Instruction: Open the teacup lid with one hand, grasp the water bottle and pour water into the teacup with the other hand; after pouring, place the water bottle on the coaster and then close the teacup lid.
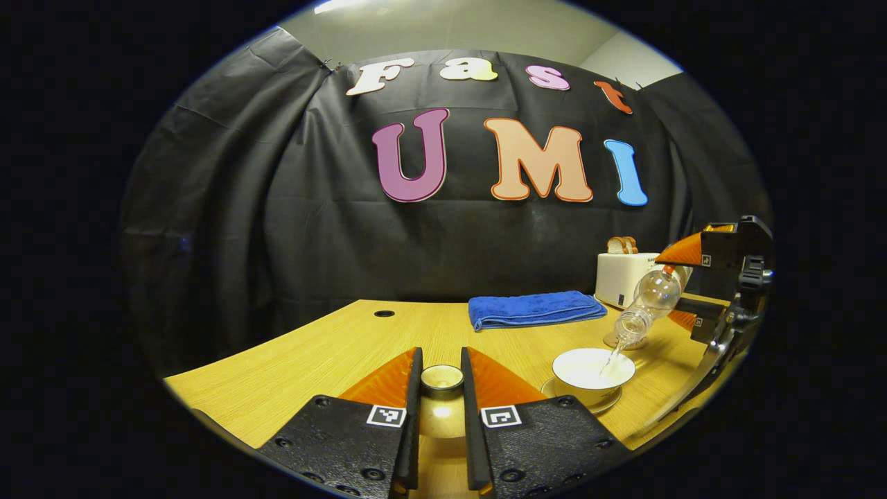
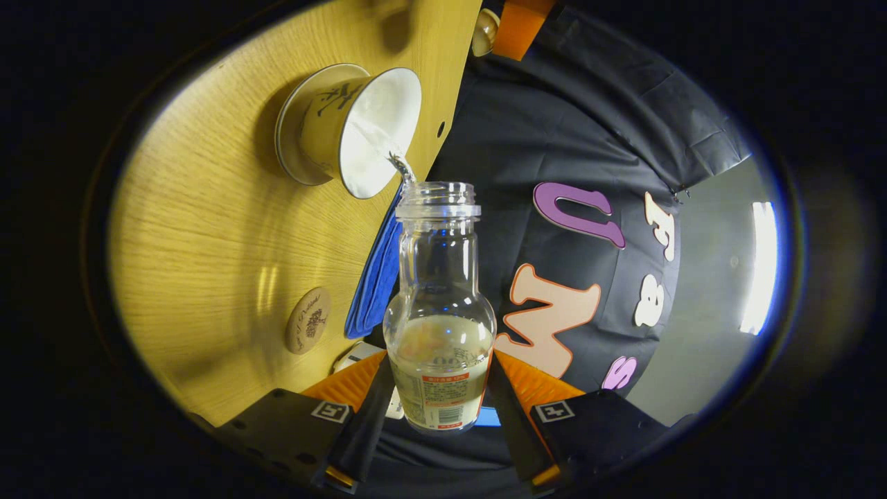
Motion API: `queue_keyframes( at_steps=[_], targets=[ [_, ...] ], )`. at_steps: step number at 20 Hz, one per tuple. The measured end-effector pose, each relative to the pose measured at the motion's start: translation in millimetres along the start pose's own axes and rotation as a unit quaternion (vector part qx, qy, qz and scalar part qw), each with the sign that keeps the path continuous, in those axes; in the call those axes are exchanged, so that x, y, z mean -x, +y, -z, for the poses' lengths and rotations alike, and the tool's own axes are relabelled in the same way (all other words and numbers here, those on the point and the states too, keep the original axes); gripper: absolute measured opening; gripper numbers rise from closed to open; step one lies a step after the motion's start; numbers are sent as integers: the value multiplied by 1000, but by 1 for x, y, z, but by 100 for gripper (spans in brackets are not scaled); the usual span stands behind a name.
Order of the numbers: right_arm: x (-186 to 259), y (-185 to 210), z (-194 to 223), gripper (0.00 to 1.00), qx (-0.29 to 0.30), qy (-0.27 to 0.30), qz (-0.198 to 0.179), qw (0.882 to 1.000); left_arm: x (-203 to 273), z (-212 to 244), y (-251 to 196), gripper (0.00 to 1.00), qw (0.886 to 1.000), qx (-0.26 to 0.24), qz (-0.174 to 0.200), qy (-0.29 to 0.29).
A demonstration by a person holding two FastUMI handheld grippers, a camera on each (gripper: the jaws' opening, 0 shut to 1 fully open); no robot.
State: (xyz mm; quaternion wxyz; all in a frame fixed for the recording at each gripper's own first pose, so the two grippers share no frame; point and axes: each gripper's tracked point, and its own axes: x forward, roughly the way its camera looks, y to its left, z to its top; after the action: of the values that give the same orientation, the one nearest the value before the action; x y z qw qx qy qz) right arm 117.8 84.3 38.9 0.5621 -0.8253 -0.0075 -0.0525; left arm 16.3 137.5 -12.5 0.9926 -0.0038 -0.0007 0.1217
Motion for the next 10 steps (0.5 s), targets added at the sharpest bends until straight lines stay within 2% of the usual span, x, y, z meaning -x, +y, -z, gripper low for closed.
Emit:
queue_keyframes(
  at_steps=[5,10],
  targets=[
    [0,-8,-2,80,32,-10,17,999,0,-1,0,24,1000,0,0,1],
    [3,1,-12,80,61,-21,19,998,1,-2,1,25,1000,0,0,1]
  ],
)
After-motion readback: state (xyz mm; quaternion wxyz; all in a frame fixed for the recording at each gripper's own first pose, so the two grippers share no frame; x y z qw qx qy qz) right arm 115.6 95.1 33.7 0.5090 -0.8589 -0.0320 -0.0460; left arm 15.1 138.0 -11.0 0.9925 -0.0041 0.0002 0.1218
